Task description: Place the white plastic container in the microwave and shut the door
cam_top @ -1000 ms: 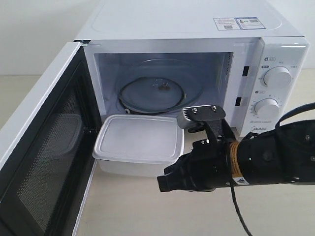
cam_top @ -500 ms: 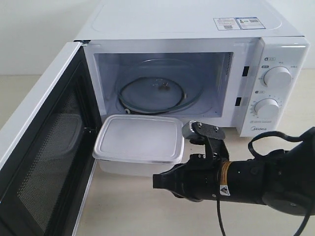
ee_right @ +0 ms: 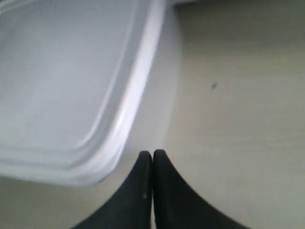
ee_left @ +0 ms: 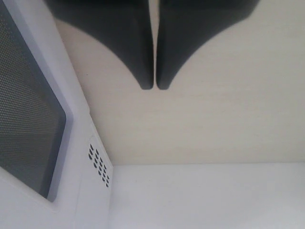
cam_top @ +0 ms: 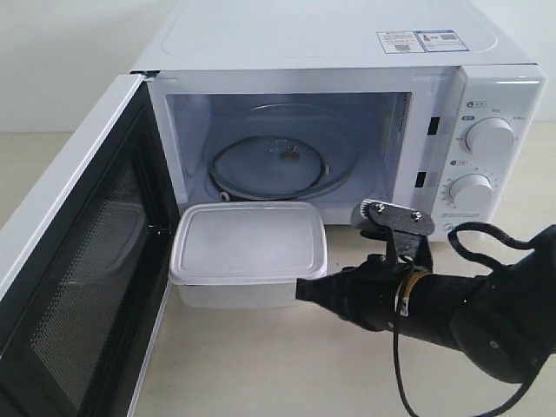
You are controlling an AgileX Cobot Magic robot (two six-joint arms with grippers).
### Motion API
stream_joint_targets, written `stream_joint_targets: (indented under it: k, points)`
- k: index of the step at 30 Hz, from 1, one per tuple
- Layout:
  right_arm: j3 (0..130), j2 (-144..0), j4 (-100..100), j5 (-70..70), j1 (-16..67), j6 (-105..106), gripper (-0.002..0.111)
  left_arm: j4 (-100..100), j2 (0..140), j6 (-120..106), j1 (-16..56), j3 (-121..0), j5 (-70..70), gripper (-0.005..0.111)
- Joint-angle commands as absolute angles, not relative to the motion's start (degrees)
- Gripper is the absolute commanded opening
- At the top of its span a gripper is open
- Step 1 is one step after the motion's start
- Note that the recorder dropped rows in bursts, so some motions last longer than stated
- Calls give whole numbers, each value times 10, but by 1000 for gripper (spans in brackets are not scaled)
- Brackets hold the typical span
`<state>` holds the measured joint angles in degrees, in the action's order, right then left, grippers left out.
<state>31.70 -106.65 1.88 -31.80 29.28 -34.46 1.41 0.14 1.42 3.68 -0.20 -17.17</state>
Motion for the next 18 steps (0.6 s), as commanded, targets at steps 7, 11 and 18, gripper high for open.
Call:
stream_joint_targets:
  k: [7,11,18]
  points:
    - [307,-1006,-12,-215,272,-266,0,11,0,18,37,0,-170,4]
    - [229,-920,-12,-271,287,-303,0,11,0,18,37,0,-170,4]
    - [105,-853,101,-457,293,-487,0,11,0,18,37,0,-170,4]
